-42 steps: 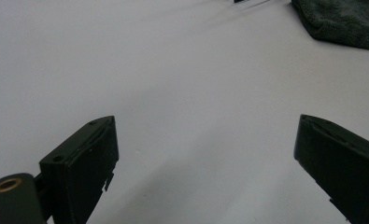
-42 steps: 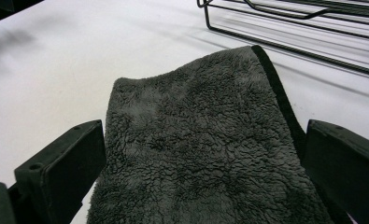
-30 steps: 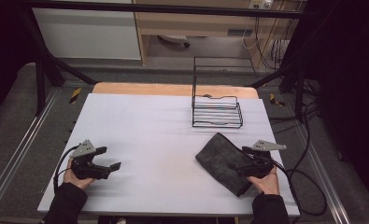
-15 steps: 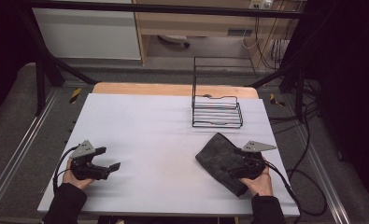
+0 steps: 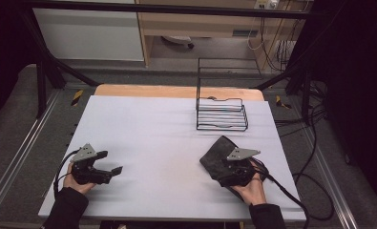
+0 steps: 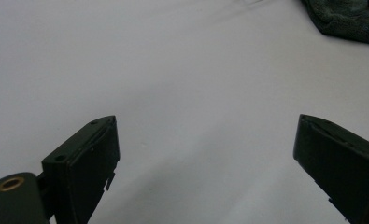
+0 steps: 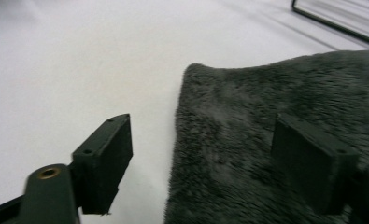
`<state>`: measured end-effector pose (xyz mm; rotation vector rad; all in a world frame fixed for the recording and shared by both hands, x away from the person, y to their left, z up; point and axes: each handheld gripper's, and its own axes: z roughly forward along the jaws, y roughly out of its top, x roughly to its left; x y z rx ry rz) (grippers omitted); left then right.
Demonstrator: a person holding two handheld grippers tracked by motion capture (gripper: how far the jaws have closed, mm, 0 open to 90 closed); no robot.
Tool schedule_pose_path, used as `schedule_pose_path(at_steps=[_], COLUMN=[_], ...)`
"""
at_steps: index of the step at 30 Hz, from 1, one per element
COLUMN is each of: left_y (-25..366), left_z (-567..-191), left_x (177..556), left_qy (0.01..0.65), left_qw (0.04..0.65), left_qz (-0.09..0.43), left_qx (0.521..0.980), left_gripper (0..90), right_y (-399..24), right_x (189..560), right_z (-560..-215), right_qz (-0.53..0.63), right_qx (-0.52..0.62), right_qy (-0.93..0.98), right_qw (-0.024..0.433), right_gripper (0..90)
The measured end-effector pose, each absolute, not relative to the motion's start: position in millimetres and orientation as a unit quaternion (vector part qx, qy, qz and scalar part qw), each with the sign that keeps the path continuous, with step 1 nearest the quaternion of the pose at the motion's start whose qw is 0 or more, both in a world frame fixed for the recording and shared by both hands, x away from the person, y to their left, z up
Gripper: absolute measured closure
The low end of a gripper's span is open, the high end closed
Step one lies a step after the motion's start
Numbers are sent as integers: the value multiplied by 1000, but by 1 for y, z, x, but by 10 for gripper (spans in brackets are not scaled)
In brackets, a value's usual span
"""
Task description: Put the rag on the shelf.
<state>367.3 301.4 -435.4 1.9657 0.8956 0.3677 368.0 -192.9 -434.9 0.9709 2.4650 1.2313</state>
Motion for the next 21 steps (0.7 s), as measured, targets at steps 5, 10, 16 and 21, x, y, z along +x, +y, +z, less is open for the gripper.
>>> schedule_pose_path(at_steps=[5, 10, 16, 21], left_y=[302, 301, 300, 299], left_z=[-436, -436, -437, -437], left_x=[367, 367, 367, 367], left_qy=[365, 365, 364, 363], left_qw=[458, 457, 456, 455], left_qz=[149, 147, 146, 146], left_qx=[797, 798, 799, 800], left_gripper=[70, 73, 76, 77], right_y=[-185, -176, -170, -164], right_x=[367, 366, 368, 367], right_z=[-438, -440, -445, -448], right_qz=[410, 403, 385, 365], right_qx=[323, 308, 301, 292], right_qy=[845, 851, 859, 867], right_qw=[118, 135, 149, 173], right_gripper=[367, 533, 625, 694])
